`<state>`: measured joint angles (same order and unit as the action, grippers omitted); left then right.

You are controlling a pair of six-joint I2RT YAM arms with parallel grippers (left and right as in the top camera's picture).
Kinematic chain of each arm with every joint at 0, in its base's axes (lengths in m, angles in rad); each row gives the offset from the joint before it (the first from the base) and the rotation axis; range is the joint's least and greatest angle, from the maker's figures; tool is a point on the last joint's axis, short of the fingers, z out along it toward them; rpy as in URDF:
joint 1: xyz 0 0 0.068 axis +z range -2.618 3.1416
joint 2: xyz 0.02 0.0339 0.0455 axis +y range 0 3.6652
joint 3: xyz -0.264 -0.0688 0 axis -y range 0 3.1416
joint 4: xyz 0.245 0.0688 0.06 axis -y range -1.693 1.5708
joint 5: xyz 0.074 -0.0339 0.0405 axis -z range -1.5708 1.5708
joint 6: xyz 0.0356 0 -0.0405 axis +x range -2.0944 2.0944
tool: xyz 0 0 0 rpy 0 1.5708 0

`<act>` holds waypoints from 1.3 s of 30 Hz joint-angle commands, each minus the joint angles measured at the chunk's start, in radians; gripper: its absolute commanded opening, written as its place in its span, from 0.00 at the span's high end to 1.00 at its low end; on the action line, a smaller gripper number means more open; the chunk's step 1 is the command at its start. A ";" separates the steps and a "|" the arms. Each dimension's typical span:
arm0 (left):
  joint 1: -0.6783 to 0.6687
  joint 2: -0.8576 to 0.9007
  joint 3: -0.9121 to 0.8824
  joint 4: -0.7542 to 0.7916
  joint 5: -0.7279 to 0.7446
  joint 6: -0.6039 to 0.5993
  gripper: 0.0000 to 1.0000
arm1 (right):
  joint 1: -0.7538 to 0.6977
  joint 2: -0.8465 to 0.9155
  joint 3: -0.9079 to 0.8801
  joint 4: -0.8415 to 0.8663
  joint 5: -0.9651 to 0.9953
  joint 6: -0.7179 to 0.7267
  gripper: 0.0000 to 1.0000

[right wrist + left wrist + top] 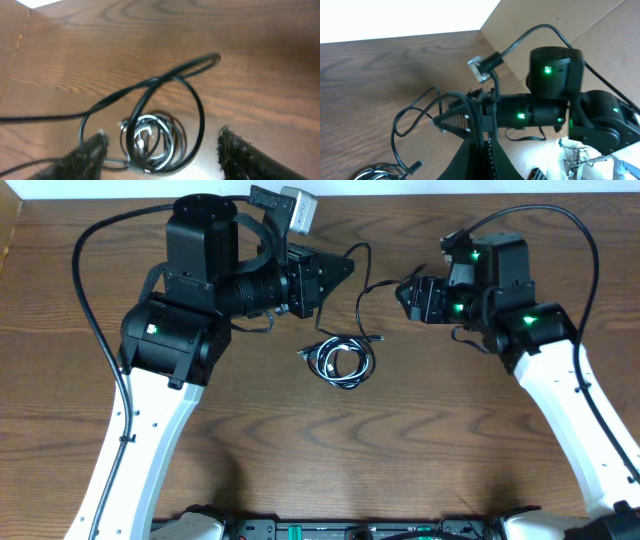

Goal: Untangle cables

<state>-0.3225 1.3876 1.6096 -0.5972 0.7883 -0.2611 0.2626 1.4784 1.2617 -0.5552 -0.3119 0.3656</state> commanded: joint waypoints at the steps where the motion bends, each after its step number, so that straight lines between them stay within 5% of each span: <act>1: 0.000 -0.003 0.017 -0.001 0.024 0.016 0.93 | 0.016 0.041 0.014 0.030 0.027 0.007 0.47; 4: 0.000 -0.003 0.017 -0.001 0.024 0.016 0.93 | 0.025 0.071 0.014 0.041 0.022 0.006 0.50; 9: 0.000 -0.003 0.016 -0.005 0.023 0.016 0.92 | 0.027 0.071 0.014 0.077 0.006 0.004 0.99; 13: 0.000 -0.003 0.016 -0.031 0.006 0.017 0.93 | 0.026 0.051 0.017 0.097 0.002 0.035 0.99; 19: 0.000 -0.002 0.013 -0.162 -0.251 0.016 0.93 | 0.025 -0.069 0.083 0.112 -0.009 0.098 0.99; 20: 0.000 -0.002 0.011 -0.190 -0.299 0.016 0.91 | 0.025 -0.099 0.091 0.133 -0.009 0.114 0.99; 21: 0.000 -0.002 0.011 -0.204 -0.319 0.017 0.76 | 0.025 -0.122 0.097 0.151 -0.009 0.121 0.99; 23: 0.000 -0.002 0.011 -0.235 -0.366 0.017 0.53 | 0.022 -0.204 0.106 0.258 -0.002 0.167 0.99; 25: 0.000 -0.002 0.010 -0.249 -0.379 0.016 0.44 | 0.016 -0.255 0.106 0.373 0.029 0.259 0.99; 34: 0.000 -0.001 -0.017 -0.289 -0.382 0.016 0.43 | 0.012 -0.310 0.106 0.912 0.074 0.422 0.99; 39: 0.000 0.003 -0.045 -0.290 -0.382 0.016 0.43 | 0.014 -0.283 0.106 1.217 0.270 0.518 0.99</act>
<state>-0.3225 1.3876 1.5803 -0.8845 0.4145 -0.2577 0.2779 1.1816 1.3567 0.5743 -0.1837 0.8051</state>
